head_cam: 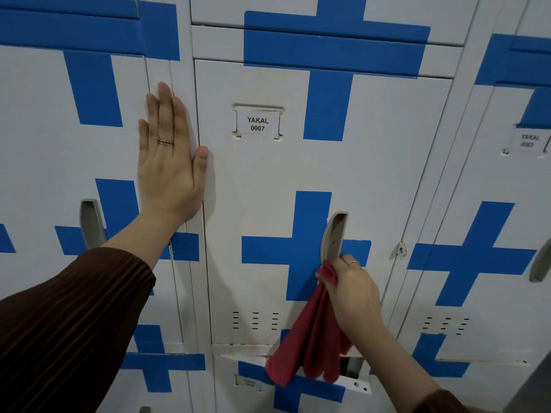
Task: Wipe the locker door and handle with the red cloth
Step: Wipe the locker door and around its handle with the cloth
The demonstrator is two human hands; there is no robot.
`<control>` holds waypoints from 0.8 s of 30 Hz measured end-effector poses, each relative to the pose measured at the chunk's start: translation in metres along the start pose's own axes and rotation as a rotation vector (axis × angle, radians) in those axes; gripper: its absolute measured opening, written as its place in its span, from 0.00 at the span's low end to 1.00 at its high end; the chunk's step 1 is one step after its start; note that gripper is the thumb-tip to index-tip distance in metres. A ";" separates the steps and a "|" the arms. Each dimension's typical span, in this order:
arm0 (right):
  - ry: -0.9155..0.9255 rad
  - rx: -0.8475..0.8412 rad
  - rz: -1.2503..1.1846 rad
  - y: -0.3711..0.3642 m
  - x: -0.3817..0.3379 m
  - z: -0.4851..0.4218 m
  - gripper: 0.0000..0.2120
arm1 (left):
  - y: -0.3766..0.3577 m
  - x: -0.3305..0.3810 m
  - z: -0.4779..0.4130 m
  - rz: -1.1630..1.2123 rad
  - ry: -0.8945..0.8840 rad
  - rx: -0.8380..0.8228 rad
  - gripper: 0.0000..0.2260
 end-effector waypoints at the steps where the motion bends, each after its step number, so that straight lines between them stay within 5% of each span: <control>1: -0.009 0.004 -0.082 0.000 0.004 0.000 0.10 | 0.000 0.000 0.000 0.001 -0.001 0.002 0.27; 3: -0.019 0.029 -0.146 0.003 0.005 0.001 0.10 | 0.001 0.000 0.000 0.001 -0.002 0.006 0.27; 10: 0.129 0.080 0.227 -0.004 -0.010 0.009 0.13 | 0.001 0.000 0.000 0.010 -0.006 0.010 0.27; 21: 0.126 0.083 0.158 -0.004 -0.008 0.008 0.11 | 0.000 -0.001 0.000 0.006 0.000 0.008 0.27; 24: 0.054 -0.037 0.084 -0.009 -0.004 0.004 0.11 | 0.000 0.000 0.000 0.010 -0.002 0.006 0.27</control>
Point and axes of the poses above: each hand's wrist, its own z-axis away from the middle knuckle, its own y-axis out of the back of the hand, x = y × z, the point moved 9 cm from there along -z, towards the middle knuckle, and after that the axes turned 1 degree about x, right-handed, at the moved point
